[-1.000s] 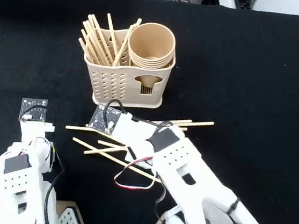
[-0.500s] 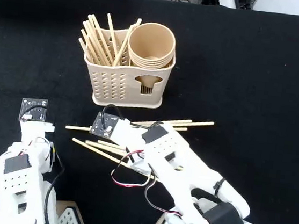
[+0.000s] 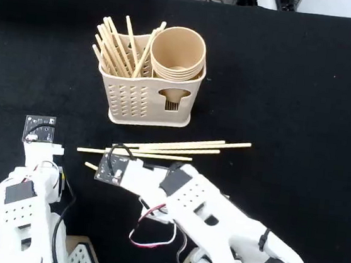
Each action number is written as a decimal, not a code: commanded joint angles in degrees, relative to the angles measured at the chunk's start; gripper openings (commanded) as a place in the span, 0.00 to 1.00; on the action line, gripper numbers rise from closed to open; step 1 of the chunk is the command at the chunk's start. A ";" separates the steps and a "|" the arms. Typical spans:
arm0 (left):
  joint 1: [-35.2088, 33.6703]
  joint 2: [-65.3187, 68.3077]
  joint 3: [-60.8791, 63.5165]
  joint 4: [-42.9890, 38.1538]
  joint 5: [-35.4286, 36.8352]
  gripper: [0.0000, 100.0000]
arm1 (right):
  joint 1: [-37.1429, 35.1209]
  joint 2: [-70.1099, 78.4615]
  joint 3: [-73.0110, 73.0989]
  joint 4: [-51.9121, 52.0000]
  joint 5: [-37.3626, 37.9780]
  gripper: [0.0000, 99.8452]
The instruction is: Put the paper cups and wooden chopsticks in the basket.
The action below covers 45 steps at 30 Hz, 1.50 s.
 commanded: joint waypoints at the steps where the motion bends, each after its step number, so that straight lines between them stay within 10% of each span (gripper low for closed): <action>1: -0.48 0.09 0.13 -1.23 -0.35 0.12 | -0.53 -1.36 1.19 -4.22 -0.62 0.23; 16: -0.48 0.09 0.13 -1.23 -0.35 0.12 | 7.82 14.29 -9.01 -6.51 2.29 0.22; 23: -0.48 0.09 0.13 -1.23 -0.35 0.12 | 8.09 14.29 -9.10 -6.77 2.37 0.01; 45: -0.48 0.09 0.13 -1.23 -0.35 0.12 | 20.13 5.14 -8.48 -4.75 13.45 0.01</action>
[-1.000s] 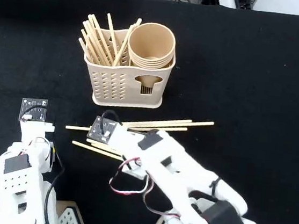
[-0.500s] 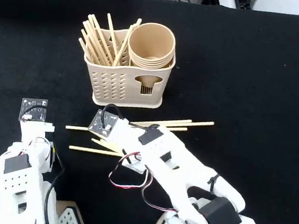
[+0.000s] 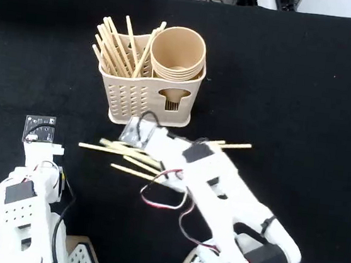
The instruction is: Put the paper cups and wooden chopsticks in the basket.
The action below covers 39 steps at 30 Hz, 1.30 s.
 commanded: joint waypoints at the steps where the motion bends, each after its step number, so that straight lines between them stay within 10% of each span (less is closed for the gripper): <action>1: -0.48 0.09 0.13 -1.23 -0.26 0.12 | 1.32 -1.80 0.22 0.26 2.46 0.01; 28: -0.48 0.09 0.13 -1.23 -0.26 0.12 | -8.62 -30.90 -16.66 22.68 -7.21 0.01; 39: -0.48 0.09 0.13 -1.23 -0.26 0.12 | -8.62 -31.25 -25.98 -0.53 -28.04 0.01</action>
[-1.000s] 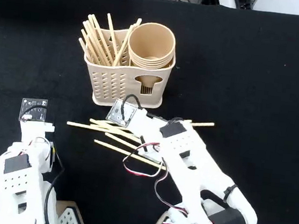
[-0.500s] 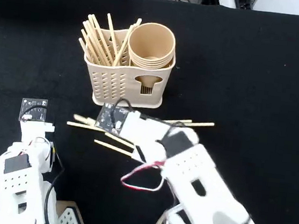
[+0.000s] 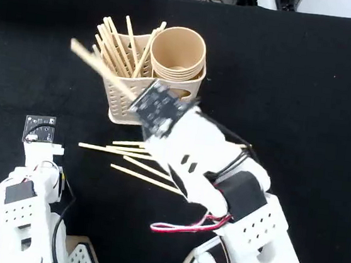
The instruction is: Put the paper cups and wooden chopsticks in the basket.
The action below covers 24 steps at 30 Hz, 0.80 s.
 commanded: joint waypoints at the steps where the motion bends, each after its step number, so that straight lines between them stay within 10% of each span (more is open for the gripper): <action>1: -0.48 0.09 0.13 -1.23 -0.26 0.12 | -0.88 -1.10 -2.59 -15.03 -6.51 0.01; 12: -0.48 0.09 0.13 -1.23 -0.26 0.12 | -0.88 2.24 11.38 -62.15 -7.82 0.01; 24: -0.48 0.09 0.13 -1.23 -0.26 0.12 | -0.88 22.73 5.32 -75.87 -7.91 0.01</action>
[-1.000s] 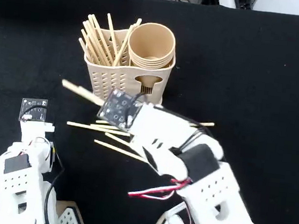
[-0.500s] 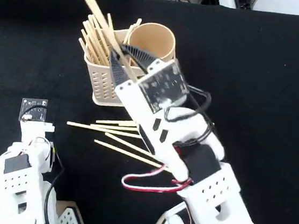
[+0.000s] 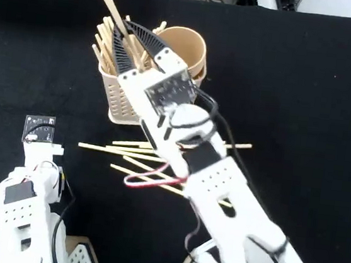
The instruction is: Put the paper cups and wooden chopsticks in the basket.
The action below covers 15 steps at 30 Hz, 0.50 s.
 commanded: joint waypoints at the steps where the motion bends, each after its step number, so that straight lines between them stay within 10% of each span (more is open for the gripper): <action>1: -0.48 0.09 0.13 -1.23 -0.26 0.12 | -0.88 4.44 -5.32 -3.25 -0.70 0.01; 15: -0.48 0.09 0.13 -1.23 -0.26 0.12 | -0.62 17.45 -5.85 -7.82 -4.66 0.01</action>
